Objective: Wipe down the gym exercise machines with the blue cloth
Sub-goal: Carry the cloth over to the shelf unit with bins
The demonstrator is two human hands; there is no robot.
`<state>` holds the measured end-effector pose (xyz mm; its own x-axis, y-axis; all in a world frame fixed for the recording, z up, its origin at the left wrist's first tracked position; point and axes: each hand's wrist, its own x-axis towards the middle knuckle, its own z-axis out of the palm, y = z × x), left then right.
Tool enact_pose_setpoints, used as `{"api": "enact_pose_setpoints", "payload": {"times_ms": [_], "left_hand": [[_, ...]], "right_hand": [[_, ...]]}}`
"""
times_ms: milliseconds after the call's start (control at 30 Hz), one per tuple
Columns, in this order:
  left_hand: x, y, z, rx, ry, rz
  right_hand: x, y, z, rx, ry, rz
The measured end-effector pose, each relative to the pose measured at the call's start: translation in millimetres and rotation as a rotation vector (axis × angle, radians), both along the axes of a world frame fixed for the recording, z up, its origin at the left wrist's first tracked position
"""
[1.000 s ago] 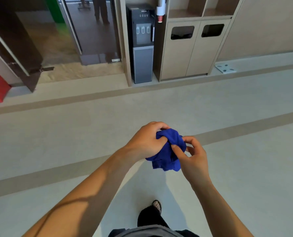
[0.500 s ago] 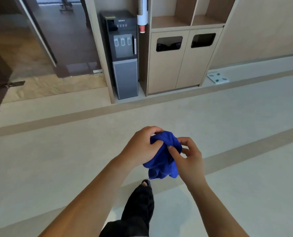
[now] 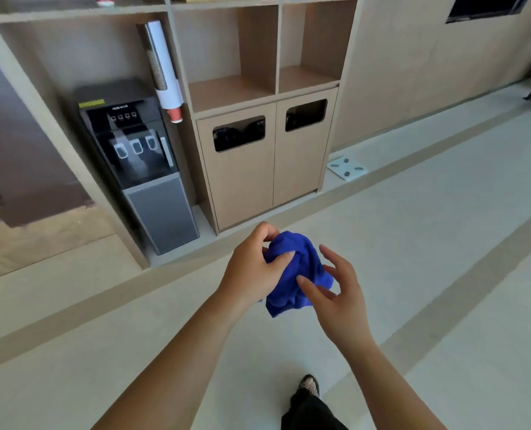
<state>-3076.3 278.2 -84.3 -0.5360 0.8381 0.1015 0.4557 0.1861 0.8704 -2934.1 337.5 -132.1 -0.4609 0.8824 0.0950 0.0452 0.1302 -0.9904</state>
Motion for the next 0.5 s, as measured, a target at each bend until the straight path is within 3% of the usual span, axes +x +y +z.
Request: {"api": "enact_pose_setpoints", "payload": {"times_ms": [500], "left_hand": [[-130.7,358.8,17.1,-0.048,-0.064,-0.097]], "right_hand": [[-146.7,389.5,17.4,0.059,-0.062,0.154]]}}
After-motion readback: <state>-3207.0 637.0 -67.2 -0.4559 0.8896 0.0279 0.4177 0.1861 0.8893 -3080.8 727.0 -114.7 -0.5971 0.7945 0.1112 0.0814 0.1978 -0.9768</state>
